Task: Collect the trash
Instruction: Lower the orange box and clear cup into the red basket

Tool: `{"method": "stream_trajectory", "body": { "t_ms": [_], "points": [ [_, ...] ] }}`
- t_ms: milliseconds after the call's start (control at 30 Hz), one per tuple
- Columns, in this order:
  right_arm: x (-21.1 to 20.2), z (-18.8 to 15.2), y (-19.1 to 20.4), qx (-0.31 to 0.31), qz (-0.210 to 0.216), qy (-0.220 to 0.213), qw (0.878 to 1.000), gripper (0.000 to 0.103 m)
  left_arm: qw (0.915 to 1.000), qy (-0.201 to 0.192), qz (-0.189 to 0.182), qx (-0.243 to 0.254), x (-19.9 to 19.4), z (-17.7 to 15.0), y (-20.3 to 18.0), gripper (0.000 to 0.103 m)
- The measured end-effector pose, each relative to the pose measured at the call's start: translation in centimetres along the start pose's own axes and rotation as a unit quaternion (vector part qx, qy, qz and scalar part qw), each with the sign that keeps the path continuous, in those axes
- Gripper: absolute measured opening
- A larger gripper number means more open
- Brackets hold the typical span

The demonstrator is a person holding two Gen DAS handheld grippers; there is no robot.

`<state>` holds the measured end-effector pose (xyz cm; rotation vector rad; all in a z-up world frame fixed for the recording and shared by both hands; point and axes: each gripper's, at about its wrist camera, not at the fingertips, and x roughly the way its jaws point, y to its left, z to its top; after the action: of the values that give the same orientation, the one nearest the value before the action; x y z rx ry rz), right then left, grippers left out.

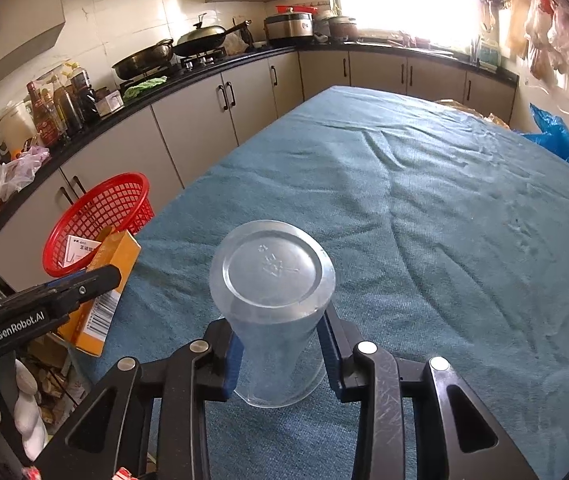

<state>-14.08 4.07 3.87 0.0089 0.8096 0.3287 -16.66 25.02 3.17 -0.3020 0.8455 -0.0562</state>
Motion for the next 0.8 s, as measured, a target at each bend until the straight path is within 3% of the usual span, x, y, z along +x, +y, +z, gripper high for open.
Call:
{"method": "stream_trajectory", "body": {
  "t_ms": [400,800],
  "points": [
    [0.1,2.0,3.7,-0.037,0.019,-0.005,0.999,0.037,0.9960,-0.064,-0.013,-0.061,-5.5,2.0,5.6,0.045],
    [1.0,7.1,12.5,-0.118,0.086,-0.030,0.989,0.037,0.9868,-0.134,0.077,-0.047,-8.7,6.9,11.0,0.045]
  ]
}}
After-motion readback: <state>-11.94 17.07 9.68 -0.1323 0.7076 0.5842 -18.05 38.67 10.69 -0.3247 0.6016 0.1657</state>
